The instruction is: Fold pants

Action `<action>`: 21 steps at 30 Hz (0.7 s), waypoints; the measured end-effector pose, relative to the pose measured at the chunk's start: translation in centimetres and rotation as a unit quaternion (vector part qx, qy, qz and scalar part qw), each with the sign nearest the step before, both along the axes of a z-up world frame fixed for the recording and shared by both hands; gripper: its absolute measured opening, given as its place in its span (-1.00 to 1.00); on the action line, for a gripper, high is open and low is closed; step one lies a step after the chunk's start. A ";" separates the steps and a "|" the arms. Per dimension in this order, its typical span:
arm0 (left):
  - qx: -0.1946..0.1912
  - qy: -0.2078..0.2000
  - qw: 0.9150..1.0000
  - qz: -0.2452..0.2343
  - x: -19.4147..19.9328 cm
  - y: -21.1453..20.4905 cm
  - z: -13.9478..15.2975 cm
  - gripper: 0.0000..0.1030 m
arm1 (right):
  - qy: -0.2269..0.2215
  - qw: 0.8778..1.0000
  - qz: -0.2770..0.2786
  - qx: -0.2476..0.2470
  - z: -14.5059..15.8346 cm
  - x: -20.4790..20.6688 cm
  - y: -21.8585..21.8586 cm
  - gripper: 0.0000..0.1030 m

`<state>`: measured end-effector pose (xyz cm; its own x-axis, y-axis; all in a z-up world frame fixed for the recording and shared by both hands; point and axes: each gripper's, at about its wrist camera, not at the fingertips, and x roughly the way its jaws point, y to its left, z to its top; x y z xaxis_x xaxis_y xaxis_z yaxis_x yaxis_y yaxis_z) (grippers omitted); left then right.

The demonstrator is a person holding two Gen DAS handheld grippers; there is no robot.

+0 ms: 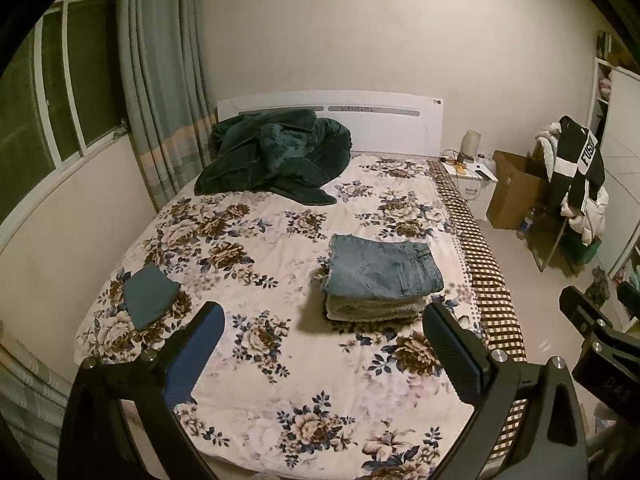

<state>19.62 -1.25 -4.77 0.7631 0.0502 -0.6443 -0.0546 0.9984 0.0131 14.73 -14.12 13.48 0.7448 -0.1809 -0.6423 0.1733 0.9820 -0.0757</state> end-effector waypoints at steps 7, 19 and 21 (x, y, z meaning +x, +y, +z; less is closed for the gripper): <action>0.000 0.000 1.000 0.000 -0.1 0.1 0.0 0.97 | 0.004 1.000 0.004 0.006 -0.2 0.1 0.3 1.00; 0.003 -0.001 1.000 0.000 -0.3 0.0 0.3 0.97 | 0.005 1.000 0.006 0.012 -0.5 0.1 -0.1 1.00; 0.004 -0.001 1.000 -0.001 -0.4 -0.1 0.3 0.97 | 0.005 1.000 0.006 0.013 -0.6 0.0 0.0 1.00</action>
